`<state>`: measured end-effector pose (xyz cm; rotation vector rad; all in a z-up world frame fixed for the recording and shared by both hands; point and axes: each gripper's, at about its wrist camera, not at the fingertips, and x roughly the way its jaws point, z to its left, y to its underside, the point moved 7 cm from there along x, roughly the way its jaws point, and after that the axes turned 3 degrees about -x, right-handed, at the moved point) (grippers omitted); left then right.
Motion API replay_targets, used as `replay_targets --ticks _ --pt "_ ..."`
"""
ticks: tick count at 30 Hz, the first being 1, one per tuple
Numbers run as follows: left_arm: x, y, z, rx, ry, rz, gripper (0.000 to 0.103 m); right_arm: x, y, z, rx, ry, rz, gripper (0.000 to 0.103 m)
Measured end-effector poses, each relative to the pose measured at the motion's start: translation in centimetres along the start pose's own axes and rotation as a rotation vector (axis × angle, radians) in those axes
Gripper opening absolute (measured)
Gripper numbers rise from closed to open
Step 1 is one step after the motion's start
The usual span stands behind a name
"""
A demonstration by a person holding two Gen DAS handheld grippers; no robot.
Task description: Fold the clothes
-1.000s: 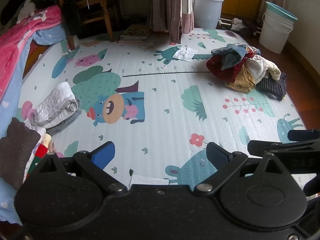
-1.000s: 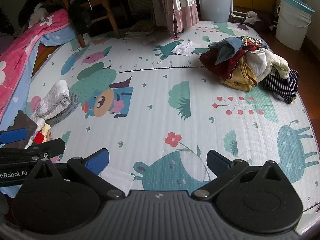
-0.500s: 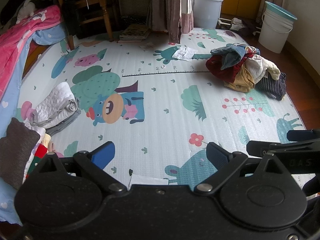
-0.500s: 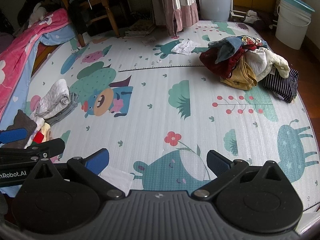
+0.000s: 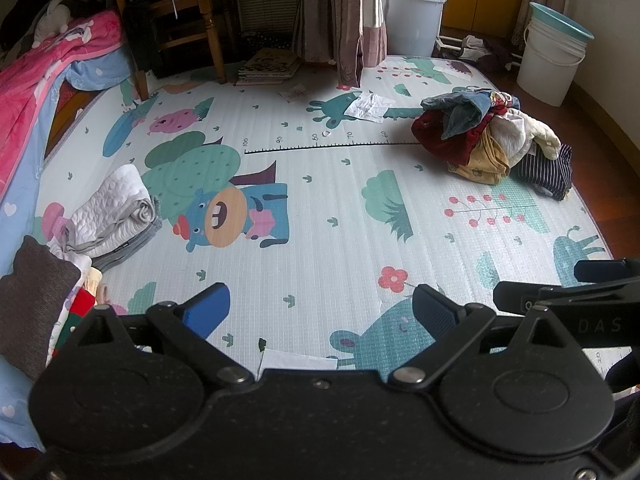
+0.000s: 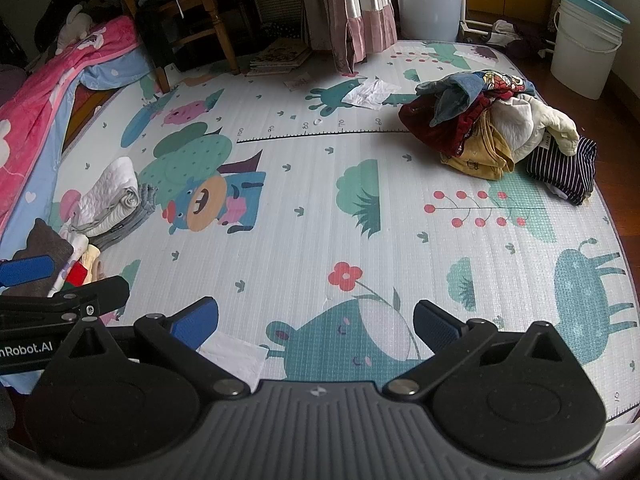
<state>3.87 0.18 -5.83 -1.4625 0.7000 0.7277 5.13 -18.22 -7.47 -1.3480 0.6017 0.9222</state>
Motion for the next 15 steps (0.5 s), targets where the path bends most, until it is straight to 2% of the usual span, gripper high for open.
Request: replay_targets --ticks 9,12,15 --pt "-0.4 -0.8 -0.2 0.003 -0.014 -0.020 0.099 0.0 -0.5 -0.2 -0.009 -0.012 0.002 0.103" --pt "-0.7 -1.8 -0.7 -0.033 0.042 -0.031 0.099 -0.8 -2.3 -1.3 -0.024 0.002 -0.025 0.103" --pt "-0.8 -3.1 -1.6 -0.094 0.142 -0.023 0.099 -1.9 -4.7 -2.8 -0.049 0.028 -0.069 0.103"
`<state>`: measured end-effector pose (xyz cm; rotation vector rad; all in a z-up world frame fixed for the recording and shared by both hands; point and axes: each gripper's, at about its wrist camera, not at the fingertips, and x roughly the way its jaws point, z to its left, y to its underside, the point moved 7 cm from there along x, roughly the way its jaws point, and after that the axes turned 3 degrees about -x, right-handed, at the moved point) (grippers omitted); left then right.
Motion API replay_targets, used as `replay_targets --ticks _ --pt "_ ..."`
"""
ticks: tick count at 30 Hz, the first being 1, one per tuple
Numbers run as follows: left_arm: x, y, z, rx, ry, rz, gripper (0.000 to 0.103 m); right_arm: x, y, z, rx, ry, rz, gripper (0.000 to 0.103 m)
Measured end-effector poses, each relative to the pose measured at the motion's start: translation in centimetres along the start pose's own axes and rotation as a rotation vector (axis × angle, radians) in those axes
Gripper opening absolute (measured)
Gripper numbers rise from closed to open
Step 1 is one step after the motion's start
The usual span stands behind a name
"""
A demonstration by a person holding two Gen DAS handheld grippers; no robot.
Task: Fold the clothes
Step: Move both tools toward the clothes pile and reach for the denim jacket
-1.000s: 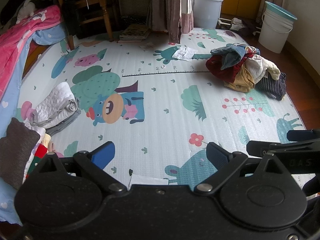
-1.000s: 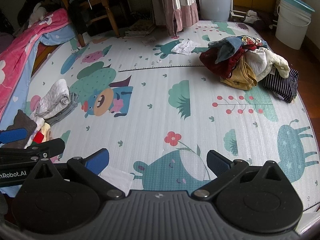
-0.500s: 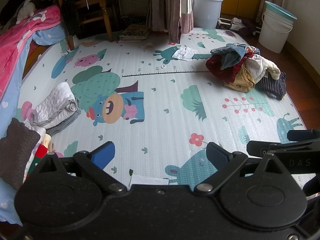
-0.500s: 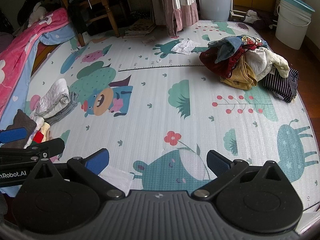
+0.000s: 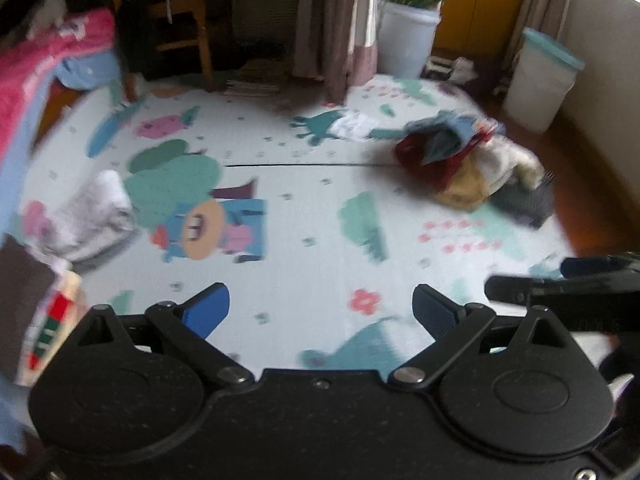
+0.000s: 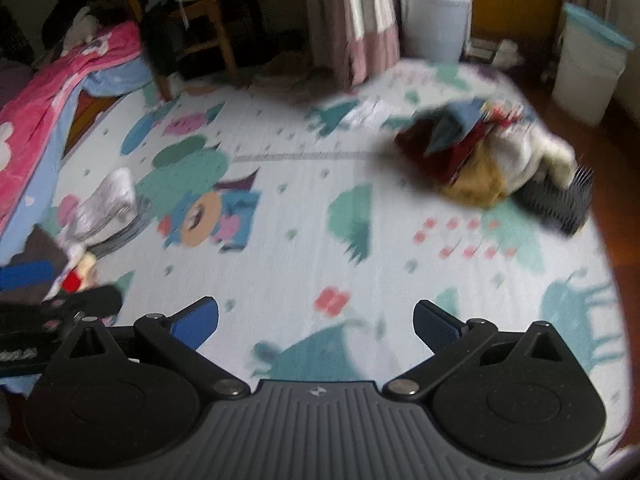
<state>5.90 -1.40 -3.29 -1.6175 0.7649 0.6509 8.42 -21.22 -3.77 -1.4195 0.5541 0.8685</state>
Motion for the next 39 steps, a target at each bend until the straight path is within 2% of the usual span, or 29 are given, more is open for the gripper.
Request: replay_targets --ticks 3,5,9,12,17,24,28,30,33,35,39 --pt "0.5 -2.0 -1.9 -0.006 0.073 -0.018 0.099 -0.9 -2.6 -2.8 -0.005 -0.030 -0.046 0.103" --pt "0.9 -3.6 -3.7 0.069 0.085 -0.087 0.103 -1.4 -4.1 -4.9 -0.014 -0.065 -0.075 0.103" --pt "3.9 -6.8 -7.1 0.204 0.091 -0.189 0.103 -0.7 -6.0 -10.8 0.044 0.002 -0.109 0.103" --pt "7.6 -8.5 -9.8 0.223 0.155 -0.172 0.103 0.4 -6.1 -15.1 0.170 0.002 -0.085 0.103" --pt "14.0 -9.7 -14.9 0.301 0.235 -0.126 0.103 3.1 -6.5 -19.1 0.162 0.102 -0.135 0.103" --pt "22.6 -11.7 -20.3 0.256 0.279 -0.132 0.102 10.8 -7.5 -25.2 0.231 0.144 -0.092 0.103" --pt "27.6 -14.3 -22.3 0.191 0.310 -0.150 0.101 15.4 -8.0 -28.8 0.265 0.223 -0.109 0.103" --pt "30.2 -15.7 -23.2 0.161 0.342 -0.161 0.100 17.8 -7.7 -30.5 0.305 0.225 -0.108 0.103" --pt "34.4 -17.1 -24.5 0.134 0.373 -0.166 0.088 20.7 -7.2 -32.2 0.354 0.197 -0.125 0.103" --pt "37.0 -17.7 -25.2 0.118 0.383 -0.161 0.076 22.3 -7.1 -32.9 0.397 0.176 -0.149 0.103" --pt "41.7 -18.0 -25.8 0.087 0.389 -0.140 0.074 24.8 -6.9 -33.0 0.414 0.144 -0.150 0.103"
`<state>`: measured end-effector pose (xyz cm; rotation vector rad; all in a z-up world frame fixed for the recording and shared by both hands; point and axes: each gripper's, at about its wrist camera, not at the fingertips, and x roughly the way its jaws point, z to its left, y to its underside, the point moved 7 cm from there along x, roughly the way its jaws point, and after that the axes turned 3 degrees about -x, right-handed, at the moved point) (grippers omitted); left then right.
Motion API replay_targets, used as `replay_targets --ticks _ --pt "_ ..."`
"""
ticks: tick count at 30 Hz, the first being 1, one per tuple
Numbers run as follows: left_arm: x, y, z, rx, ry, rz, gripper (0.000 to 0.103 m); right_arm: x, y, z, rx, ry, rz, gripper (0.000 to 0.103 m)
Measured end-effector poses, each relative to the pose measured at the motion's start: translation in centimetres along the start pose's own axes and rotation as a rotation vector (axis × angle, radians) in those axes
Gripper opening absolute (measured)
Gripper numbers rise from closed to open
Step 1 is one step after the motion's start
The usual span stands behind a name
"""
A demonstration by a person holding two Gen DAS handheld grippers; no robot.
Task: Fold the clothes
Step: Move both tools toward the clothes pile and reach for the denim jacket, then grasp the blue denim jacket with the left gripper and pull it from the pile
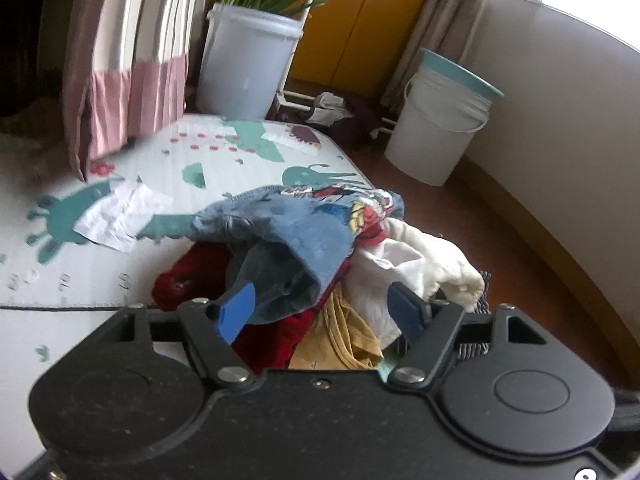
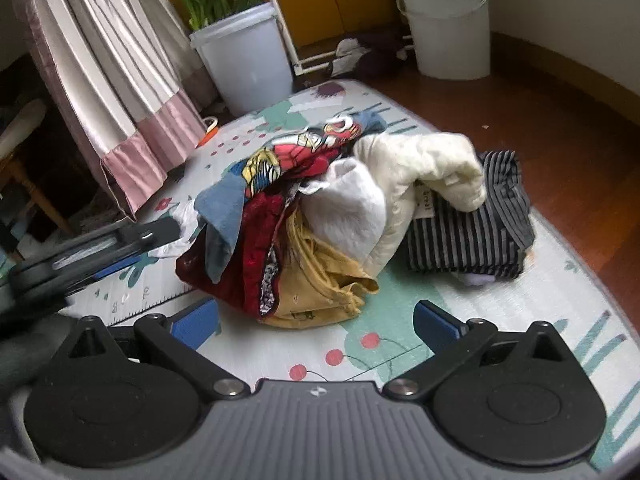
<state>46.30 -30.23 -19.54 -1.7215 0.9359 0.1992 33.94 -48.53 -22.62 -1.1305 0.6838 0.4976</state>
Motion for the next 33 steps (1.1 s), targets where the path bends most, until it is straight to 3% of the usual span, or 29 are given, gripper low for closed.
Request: replay_targets --ticks 3,9,10,11,12,14,19,25,30,33 --pt "2.9 0.0 0.6 -0.029 -0.019 0.015 0.070 0.8 0.6 0.3 -0.010 -0.003 0.026 0.103" --pt "7.7 -0.6 0.8 -0.079 -0.072 0.079 0.054 1.5 1.7 -1.0 0.027 -0.010 0.071 0.103" --pt "8.4 -0.6 0.9 -0.075 -0.085 0.092 0.042 1.6 1.8 -1.2 0.034 -0.010 0.077 0.103" --pt "8.8 -0.7 0.7 -0.050 -0.091 0.096 0.011 1.7 2.0 -1.5 0.035 -0.007 0.079 0.103" --pt "8.7 -0.8 0.4 -0.021 -0.087 0.091 0.003 1.7 2.1 -1.8 0.031 0.002 0.080 0.103" --pt "7.8 -1.5 -0.3 0.016 -0.056 0.063 0.001 1.7 2.4 -2.3 0.027 0.019 0.084 0.103" --pt "1.6 -6.2 -2.5 0.042 0.075 -0.070 0.000 1.0 2.6 -3.3 0.049 0.037 0.078 0.103" --pt "-10.8 -13.1 -5.3 0.141 0.129 -0.204 0.000 -1.8 2.2 -2.8 0.067 0.018 0.057 0.103" --pt "-22.4 -16.9 -7.7 0.285 0.100 -0.274 0.000 -5.7 0.4 -1.7 0.065 0.010 0.027 0.103" --pt "-28.3 -18.2 -8.1 0.315 0.053 -0.295 0.000 -8.7 -1.3 0.1 0.018 -0.002 0.003 0.103"
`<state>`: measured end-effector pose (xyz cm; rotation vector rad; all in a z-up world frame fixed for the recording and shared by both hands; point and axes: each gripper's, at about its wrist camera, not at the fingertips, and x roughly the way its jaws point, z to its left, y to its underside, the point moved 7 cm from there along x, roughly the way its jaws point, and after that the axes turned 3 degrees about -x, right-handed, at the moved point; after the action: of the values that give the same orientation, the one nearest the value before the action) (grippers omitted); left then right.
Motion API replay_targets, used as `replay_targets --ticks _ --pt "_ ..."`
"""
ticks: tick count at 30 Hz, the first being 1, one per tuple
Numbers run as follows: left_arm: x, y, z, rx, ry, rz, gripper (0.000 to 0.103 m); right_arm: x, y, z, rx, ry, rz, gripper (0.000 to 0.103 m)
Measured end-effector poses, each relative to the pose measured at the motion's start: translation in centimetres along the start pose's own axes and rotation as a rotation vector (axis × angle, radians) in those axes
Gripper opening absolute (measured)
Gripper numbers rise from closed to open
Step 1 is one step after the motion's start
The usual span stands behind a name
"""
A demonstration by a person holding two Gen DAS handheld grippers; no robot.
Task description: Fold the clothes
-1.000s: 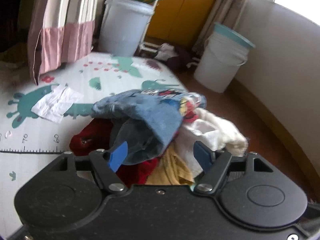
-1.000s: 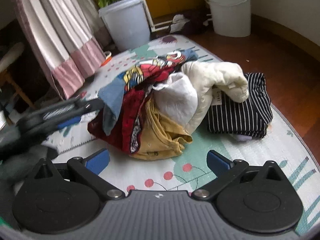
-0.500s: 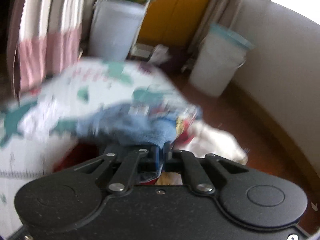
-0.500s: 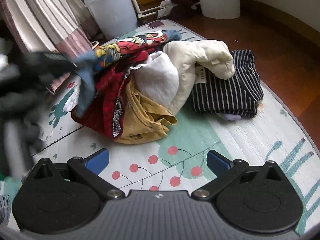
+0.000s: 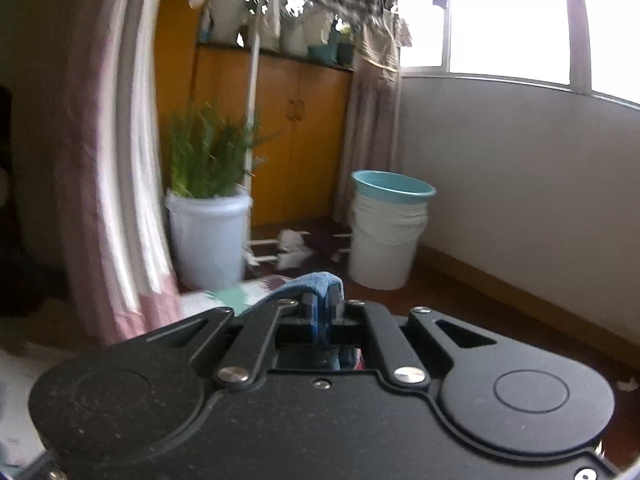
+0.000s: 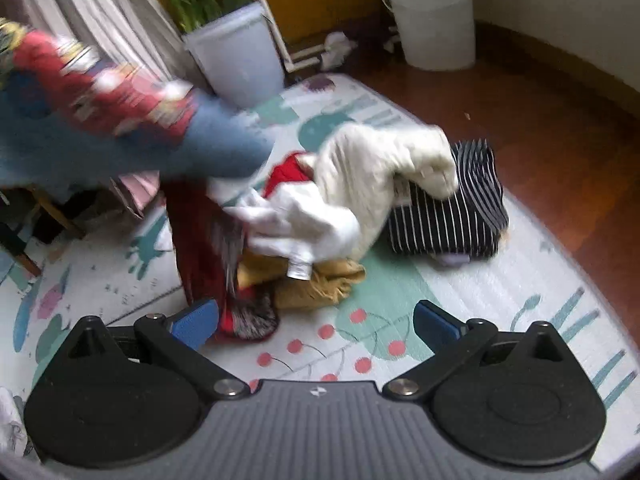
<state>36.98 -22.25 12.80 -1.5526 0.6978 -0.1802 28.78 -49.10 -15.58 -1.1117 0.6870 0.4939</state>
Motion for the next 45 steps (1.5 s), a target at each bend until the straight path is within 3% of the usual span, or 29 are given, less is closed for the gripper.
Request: replay_targets --ticks 4,7,11,14,17,19,20,22,24,28,30,32,34,40,45 --pt "-7.5 -1.6 0.1 0.031 -0.040 -0.011 0.000 -5.1 -2.3 3.1 -0.069 -0.027 -0.042 0.103" --pt "-12.8 -0.1 0.3 0.082 -0.036 0.000 0.000 -9.5 -3.4 6.2 -0.132 -0.057 -0.071 0.103" --pt "-17.0 4.7 2.3 0.123 -0.071 0.112 0.000 -14.6 -3.5 10.7 -0.210 -0.111 -0.070 0.103" --pt "-19.4 8.8 4.1 0.090 -0.077 0.182 0.000 -17.3 -2.8 13.3 -0.177 -0.176 -0.035 0.103" --pt "-22.3 12.8 4.7 0.047 -0.005 0.222 0.000 -19.0 -0.9 15.2 -0.153 -0.217 0.001 0.103" --pt "-24.1 16.7 4.1 0.096 0.077 0.317 0.000 -19.5 0.8 16.4 -0.148 -0.243 0.029 0.103" --pt "-24.7 18.7 3.9 0.123 0.094 0.374 0.000 -19.3 1.8 17.0 -0.150 -0.252 0.046 0.103" --pt "-25.7 24.5 4.5 0.174 0.115 0.565 0.002 -18.5 4.1 17.8 -0.168 -0.254 0.087 0.103" --pt "-26.5 30.0 6.0 0.246 0.061 0.713 0.007 -17.0 6.3 18.6 -0.208 -0.231 0.138 0.103" --pt "-26.9 35.1 10.9 0.191 -0.068 0.804 0.011 -14.7 9.0 20.4 -0.359 -0.186 0.200 0.103" --pt "-26.2 35.6 13.0 0.181 -0.124 0.818 0.015 -13.9 9.6 21.3 -0.435 -0.179 0.208 0.103" --pt "-25.1 36.0 14.7 0.150 -0.161 0.833 0.038 -13.0 10.1 22.3 -0.493 -0.178 0.219 0.103" --pt "-24.8 36.6 16.1 0.151 -0.213 0.846 0.048 -11.8 10.6 23.0 -0.547 -0.172 0.230 0.103" --pt "-23.4 40.8 21.1 0.080 -0.290 0.937 0.048 -7.3 13.5 24.5 -0.730 -0.144 0.261 0.102" --pt "-22.1 45.3 22.6 0.124 -0.281 1.036 0.048 -0.9 16.6 24.7 -0.899 -0.102 0.292 0.090"
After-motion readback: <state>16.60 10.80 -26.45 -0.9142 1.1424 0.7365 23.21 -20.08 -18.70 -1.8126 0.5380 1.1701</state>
